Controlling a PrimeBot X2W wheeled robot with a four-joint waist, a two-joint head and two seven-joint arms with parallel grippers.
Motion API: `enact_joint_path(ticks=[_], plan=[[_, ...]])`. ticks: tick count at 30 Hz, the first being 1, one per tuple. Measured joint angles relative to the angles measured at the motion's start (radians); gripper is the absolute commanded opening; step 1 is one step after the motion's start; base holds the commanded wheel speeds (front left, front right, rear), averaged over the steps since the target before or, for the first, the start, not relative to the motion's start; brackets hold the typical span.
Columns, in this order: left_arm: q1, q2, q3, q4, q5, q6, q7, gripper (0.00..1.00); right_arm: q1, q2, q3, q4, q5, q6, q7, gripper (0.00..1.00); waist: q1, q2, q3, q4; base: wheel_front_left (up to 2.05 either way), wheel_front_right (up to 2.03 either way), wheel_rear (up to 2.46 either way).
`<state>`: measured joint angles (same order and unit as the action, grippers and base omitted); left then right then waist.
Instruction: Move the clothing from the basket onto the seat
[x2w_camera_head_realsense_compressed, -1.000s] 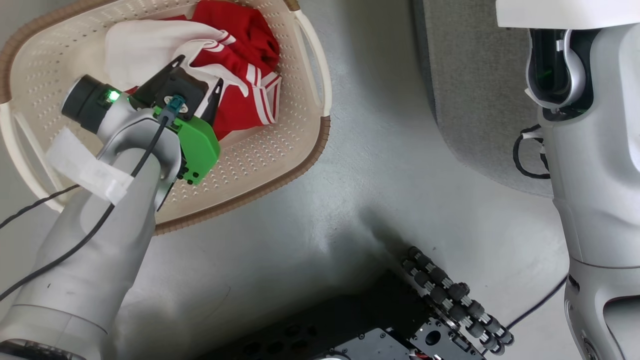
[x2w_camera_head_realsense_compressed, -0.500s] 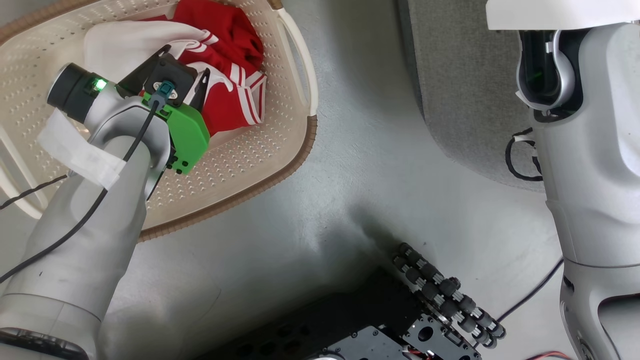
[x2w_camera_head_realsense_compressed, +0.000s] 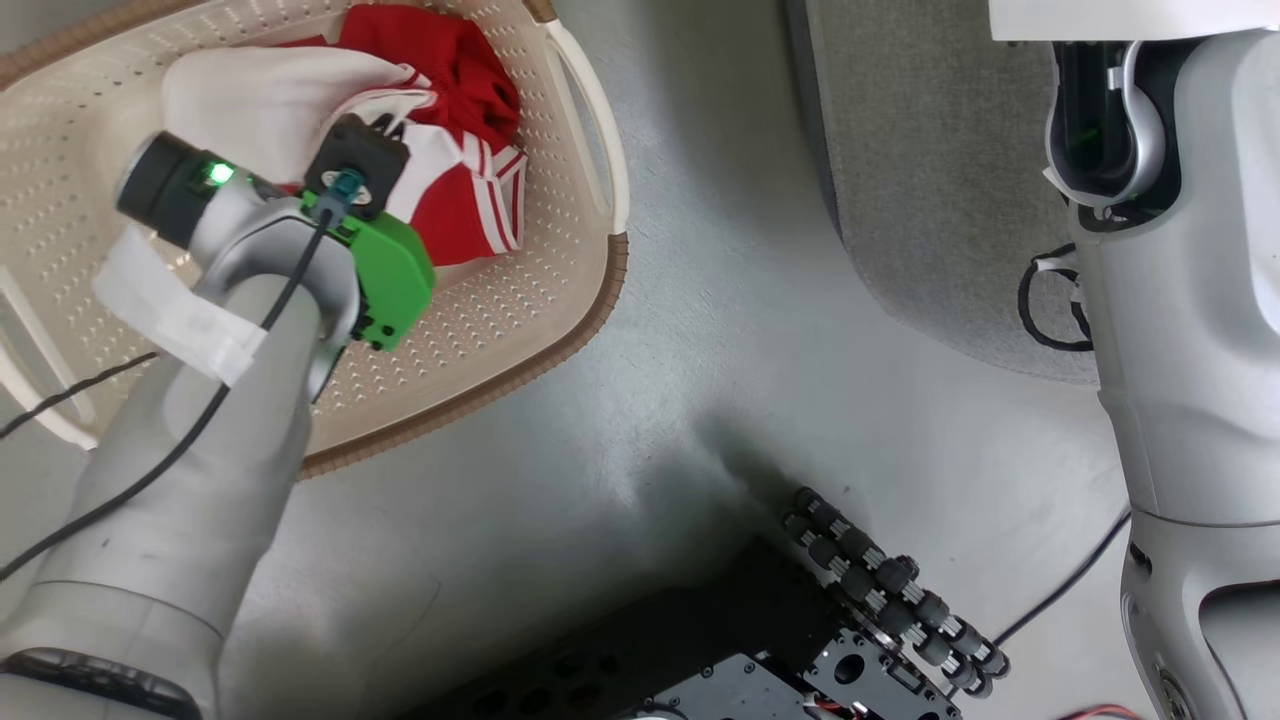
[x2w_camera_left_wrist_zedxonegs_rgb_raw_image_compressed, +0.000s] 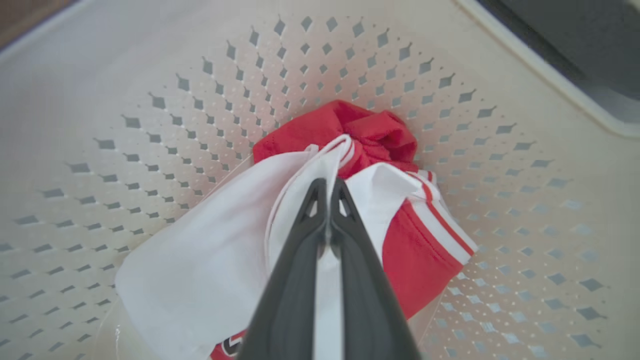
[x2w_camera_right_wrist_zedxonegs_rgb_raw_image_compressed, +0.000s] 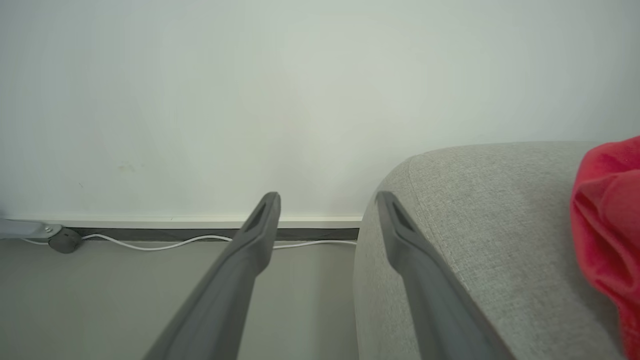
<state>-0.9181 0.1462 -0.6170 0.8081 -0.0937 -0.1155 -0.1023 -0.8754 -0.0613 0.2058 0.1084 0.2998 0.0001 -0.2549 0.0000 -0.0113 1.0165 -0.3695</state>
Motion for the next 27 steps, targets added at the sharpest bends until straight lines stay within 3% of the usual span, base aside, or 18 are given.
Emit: enact_joint_path(ticks=[12,27], plan=[[0.022,-0.055,-0.001,-0.006,-0.042,-0.007,-0.11,0.0,0.041,0.0,-0.012,0.037,-0.027,0.009,0.0,1.0,0.0,0.0,-0.067,0.043,0.0,0.0,0.0],[0.07,-0.097,0.031,-0.08,-0.142,-0.007,-0.146,0.0,0.175,-0.029,-0.047,0.114,-0.066,0.022,0.0,1.0,0.0,0.0,-0.235,0.133,0.0,0.0,0.0]])
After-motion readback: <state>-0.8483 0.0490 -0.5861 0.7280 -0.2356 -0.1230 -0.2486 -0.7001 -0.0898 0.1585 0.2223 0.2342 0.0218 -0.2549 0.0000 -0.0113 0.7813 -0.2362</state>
